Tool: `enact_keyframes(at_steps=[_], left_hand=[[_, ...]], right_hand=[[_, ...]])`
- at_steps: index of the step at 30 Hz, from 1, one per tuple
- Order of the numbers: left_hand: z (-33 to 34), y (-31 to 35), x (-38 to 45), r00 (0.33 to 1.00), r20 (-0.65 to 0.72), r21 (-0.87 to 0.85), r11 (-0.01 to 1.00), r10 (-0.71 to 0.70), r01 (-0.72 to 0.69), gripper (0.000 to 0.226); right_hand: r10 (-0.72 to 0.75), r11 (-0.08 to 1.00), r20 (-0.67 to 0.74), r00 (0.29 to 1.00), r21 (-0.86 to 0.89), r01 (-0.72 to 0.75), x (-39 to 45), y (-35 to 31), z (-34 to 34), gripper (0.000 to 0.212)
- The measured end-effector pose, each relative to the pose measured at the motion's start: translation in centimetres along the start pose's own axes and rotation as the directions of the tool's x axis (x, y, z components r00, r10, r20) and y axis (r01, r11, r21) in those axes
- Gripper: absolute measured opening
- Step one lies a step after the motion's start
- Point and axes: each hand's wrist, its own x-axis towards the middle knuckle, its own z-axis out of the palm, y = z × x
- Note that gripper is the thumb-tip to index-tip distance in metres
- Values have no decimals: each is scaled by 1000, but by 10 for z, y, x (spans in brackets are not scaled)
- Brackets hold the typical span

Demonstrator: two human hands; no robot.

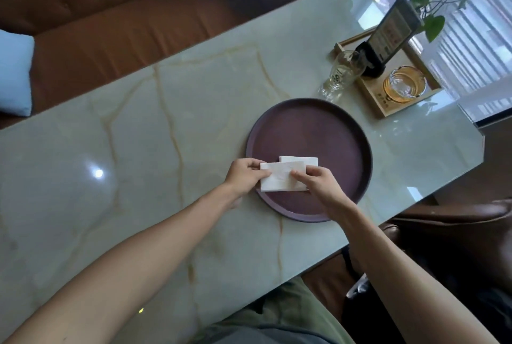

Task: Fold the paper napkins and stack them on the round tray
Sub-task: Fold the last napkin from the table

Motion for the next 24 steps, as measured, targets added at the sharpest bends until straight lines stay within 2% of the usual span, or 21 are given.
enact_keyframes(at_steps=[4,9,13,17,24], left_hand=[[31,-3,22,997,-75,-40,999,-2,-1,16],[50,-7,46,993,-112,-21,999,-38,35,21],[57,-10,53,989,-148,63,998,0,9,27],[65,-10,58,978,-200,149,989,56,-26,27],[71,-17,68,966,-231,281,959,112,-44,26]], right_hand=[[77,995,-96,992,-50,-82,23,15,-20,26],[103,991,-142,984,-67,-114,42,20,-33,21],[109,987,-149,983,-105,-125,53,26,-37,20],[104,979,-182,978,-155,-133,61,35,-40,31],[72,941,-255,964,-303,-150,65,34,-41,23]])
